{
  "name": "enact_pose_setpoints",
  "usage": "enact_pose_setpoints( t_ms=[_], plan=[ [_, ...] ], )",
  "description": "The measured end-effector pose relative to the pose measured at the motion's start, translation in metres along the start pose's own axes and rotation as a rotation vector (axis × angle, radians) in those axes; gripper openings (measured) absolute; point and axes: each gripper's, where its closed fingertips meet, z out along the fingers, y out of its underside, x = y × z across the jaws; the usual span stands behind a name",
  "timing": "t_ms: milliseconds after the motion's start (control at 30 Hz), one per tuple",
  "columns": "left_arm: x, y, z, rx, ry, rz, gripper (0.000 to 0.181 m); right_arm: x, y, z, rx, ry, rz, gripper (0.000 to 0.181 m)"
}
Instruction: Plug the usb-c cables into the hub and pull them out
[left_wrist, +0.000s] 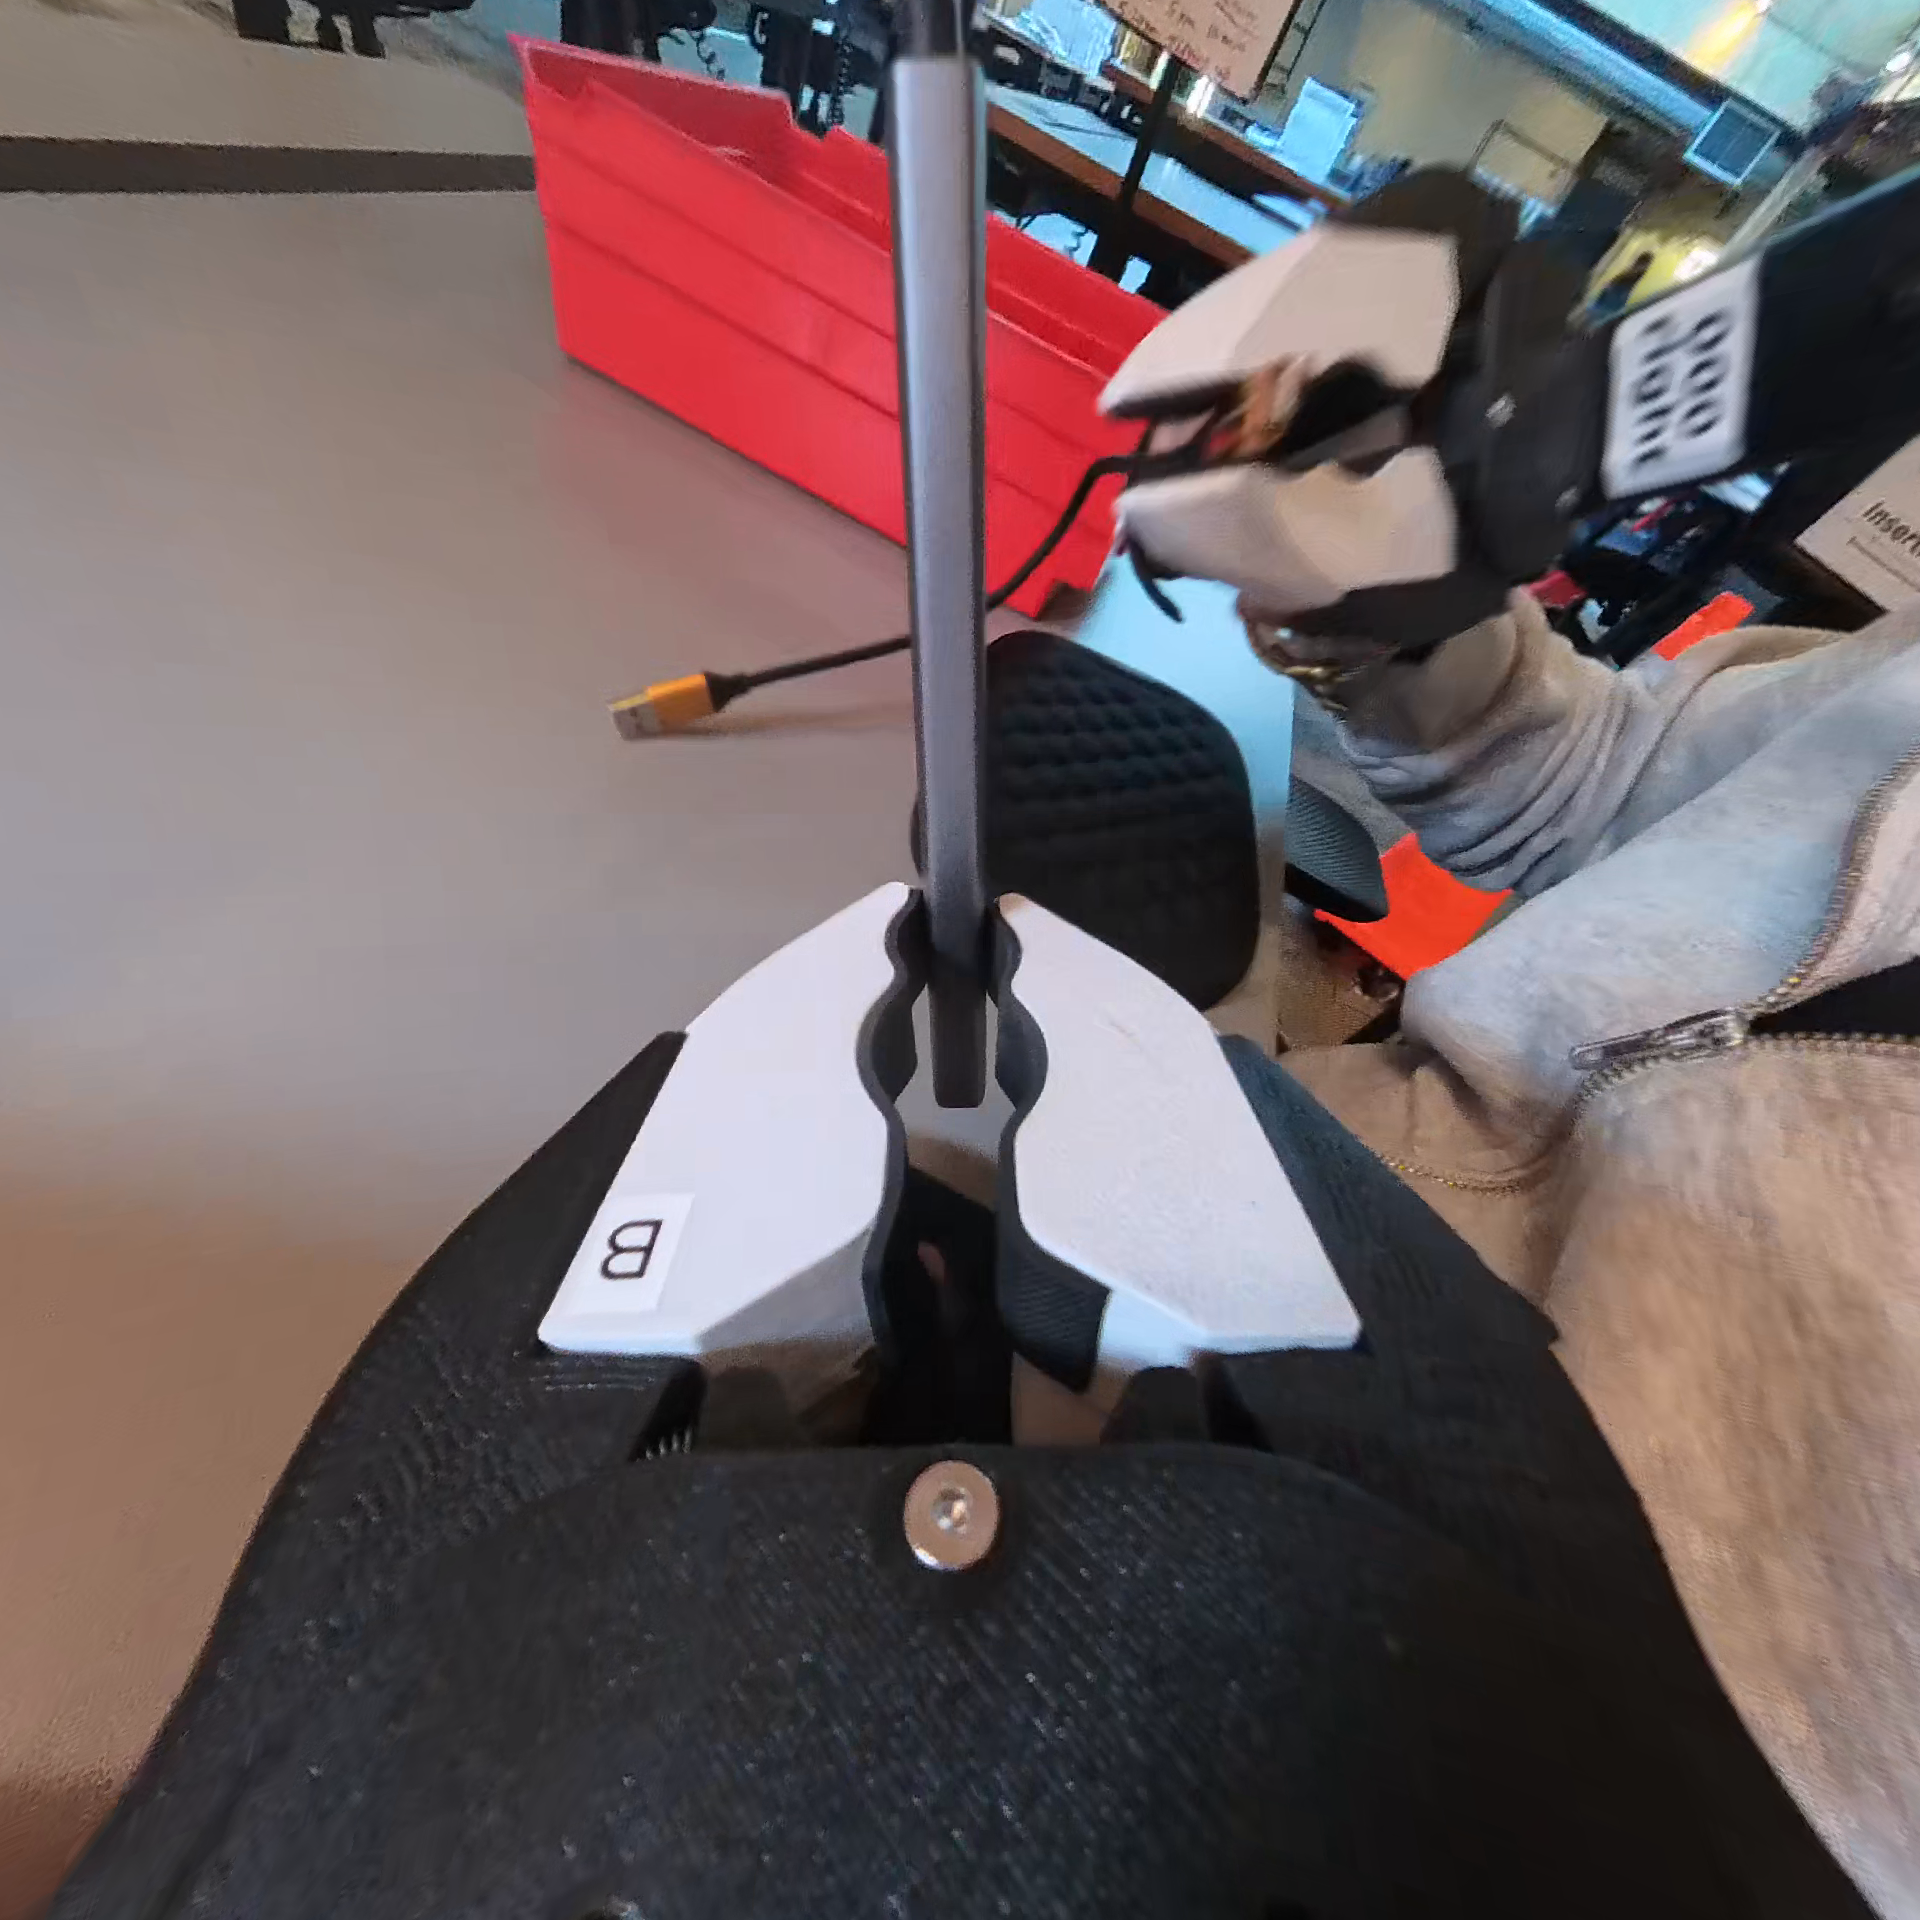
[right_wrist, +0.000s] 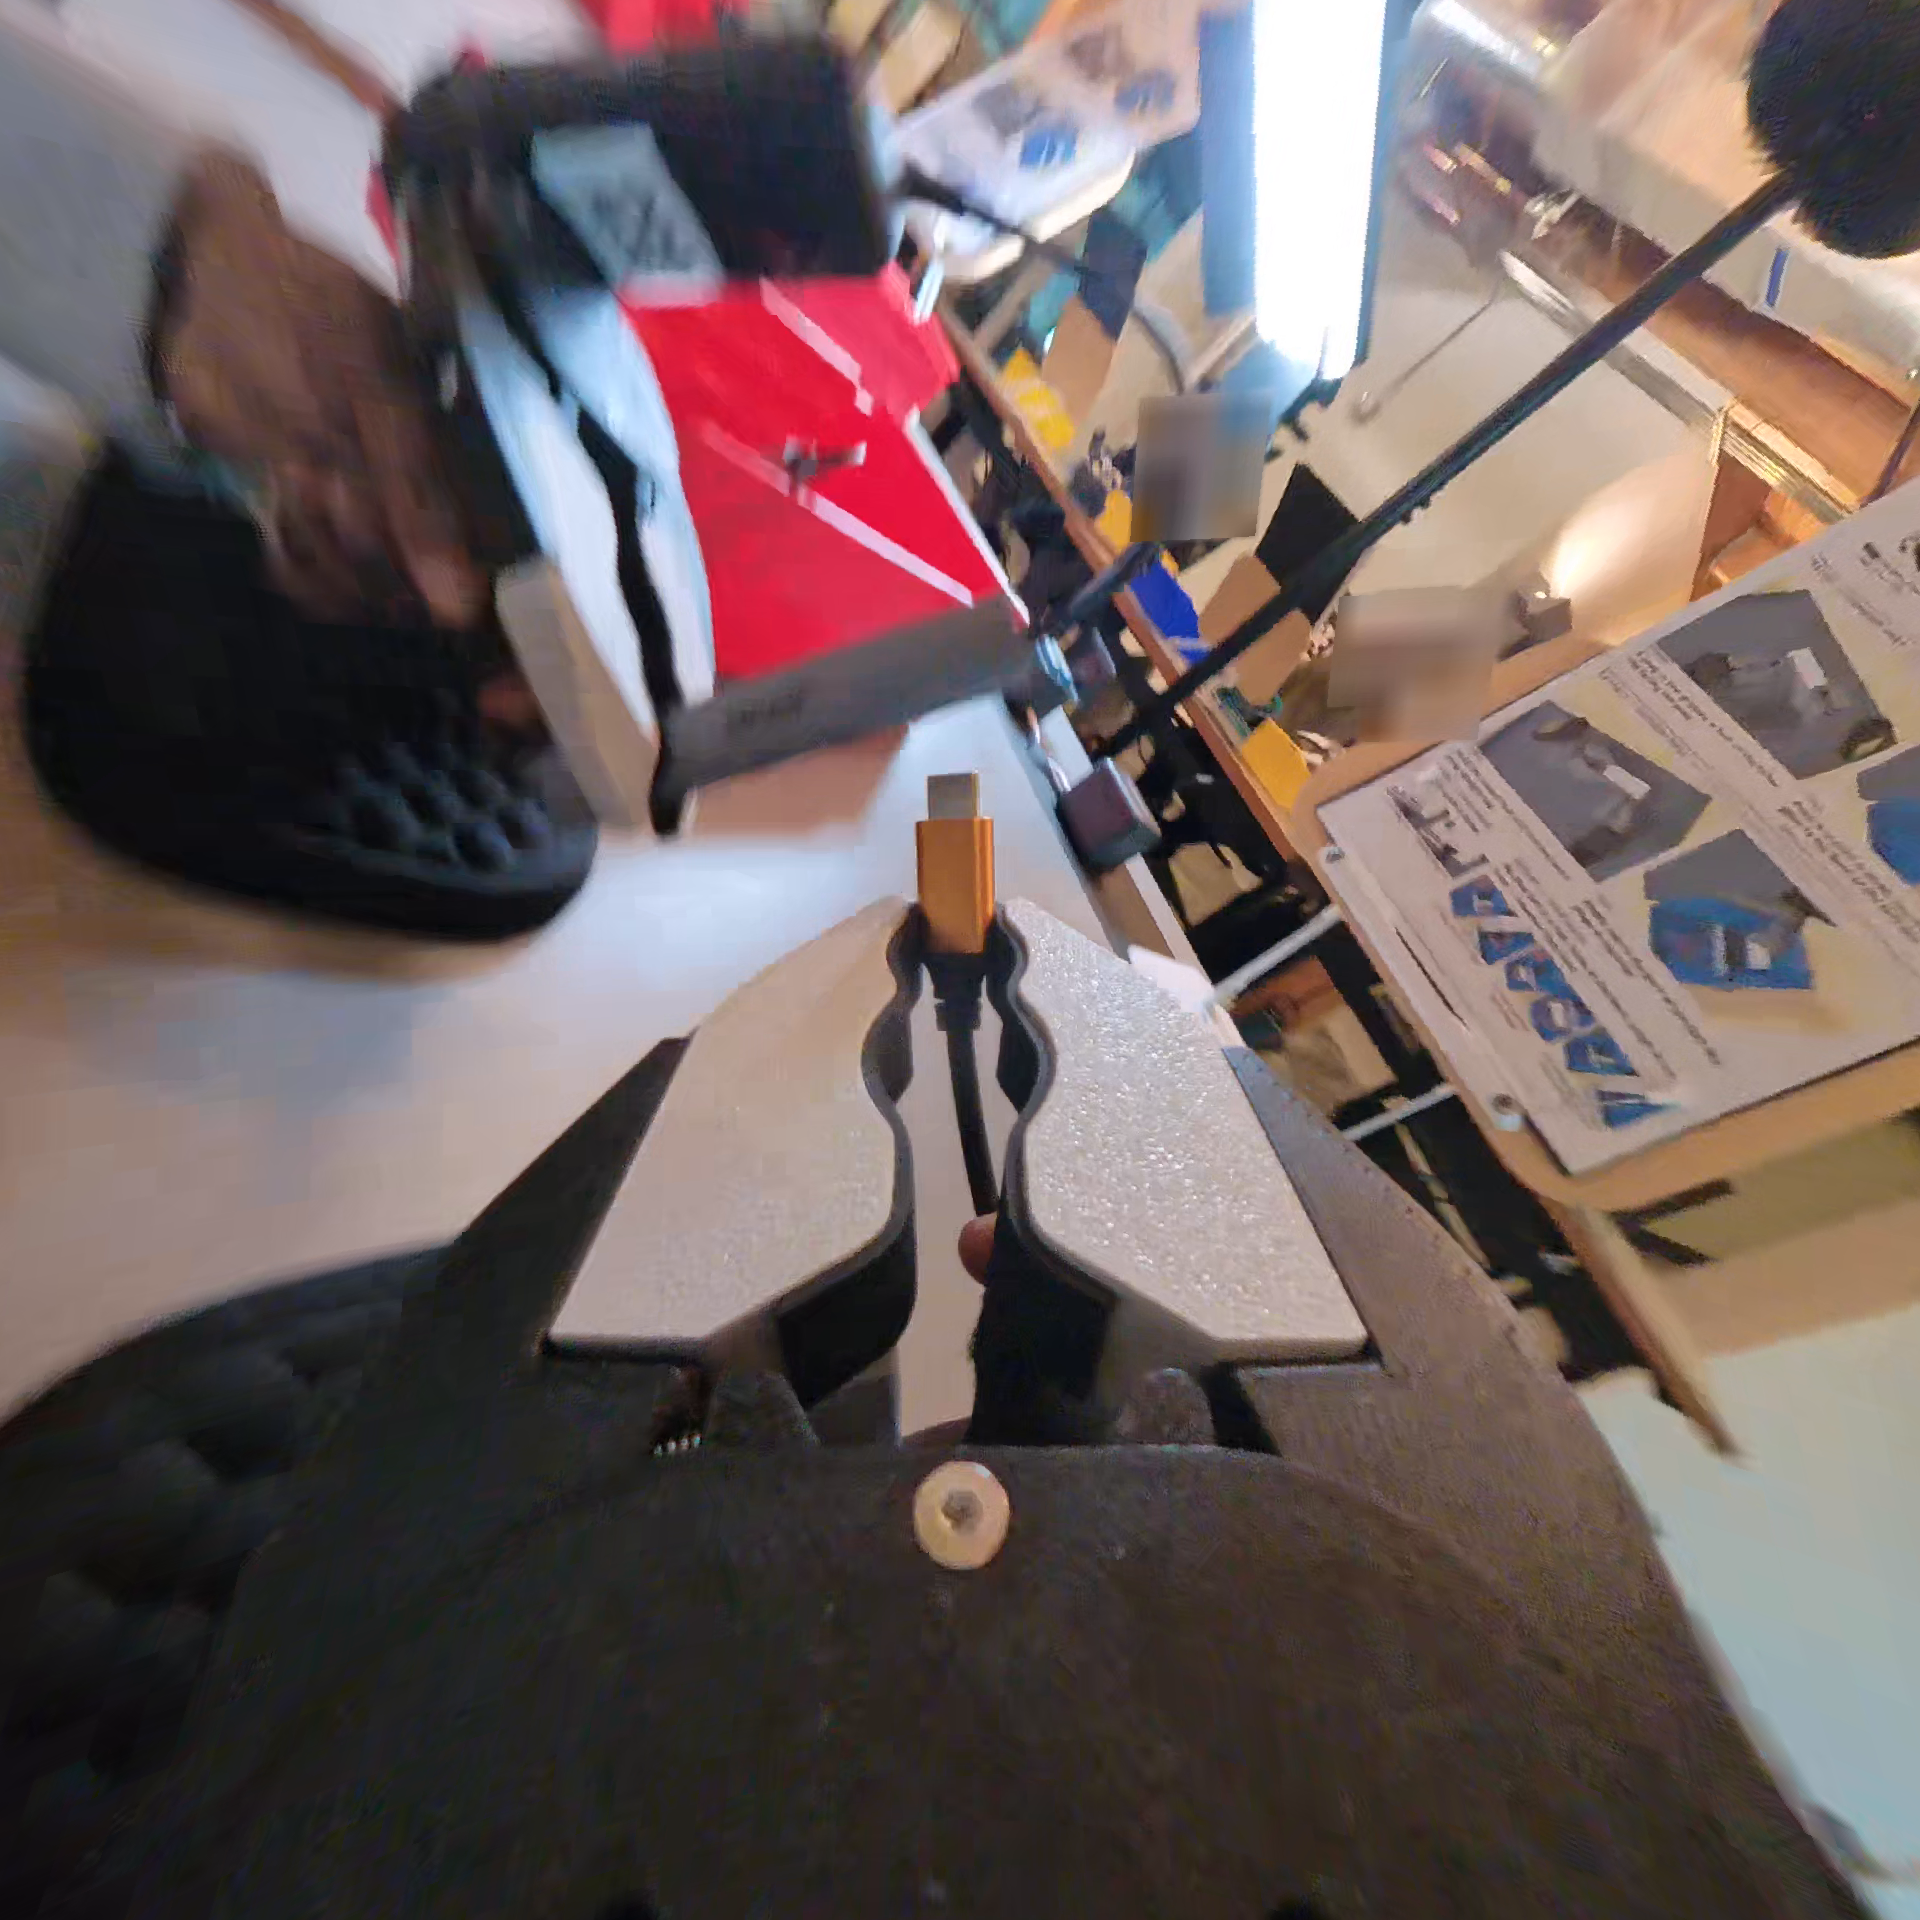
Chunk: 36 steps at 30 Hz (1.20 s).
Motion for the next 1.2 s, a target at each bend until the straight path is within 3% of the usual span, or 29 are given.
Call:
enact_pose_setpoints(
  t_ms=[133,267,433,567,700,867,967,1100,1200],
  plan=[
    [0.005,-0.001,-0.002,0.018,0.031,0.026,0.01,0.025,-0.03,-0.002,0.131,0.027,0.202,0.012],
    [0.003,-0.001,-0.004,0.04,0.002,0.057,0.01,0.078,-0.052,-0.021,0.226,0.107,0.361,0.012],
    [0.003,-0.006,-0.012,0.108,-0.006,0.085,0.01,0.168,-0.082,-0.089,0.29,0.326,0.406,0.011],
    [0.004,-0.012,-0.021,0.183,0.011,0.078,0.01,0.227,-0.07,-0.149,0.15,0.55,0.276,0.011],
    [0.004,-0.011,-0.02,0.17,0.021,0.074,0.01,0.258,-0.023,-0.185,-0.013,0.696,0.233,0.011],
    [0.007,-0.004,-0.013,0.112,-0.003,0.132,0.01,0.251,0.064,-0.183,-0.163,0.633,0.366,0.012],
    [0.007,-0.001,-0.011,0.091,-0.014,0.145,0.01,0.215,0.125,-0.169,-0.335,0.463,0.364,0.012],
    [0.005,-0.001,-0.011,0.088,0.0,0.112,0.01,0.142,0.22,-0.172,-0.842,0.109,0.242,0.012],
    [0.004,-0.002,-0.011,0.09,-0.002,0.098,0.01,0.1,0.257,-0.17,-1.005,-0.11,0.239,0.012]
  ],
)
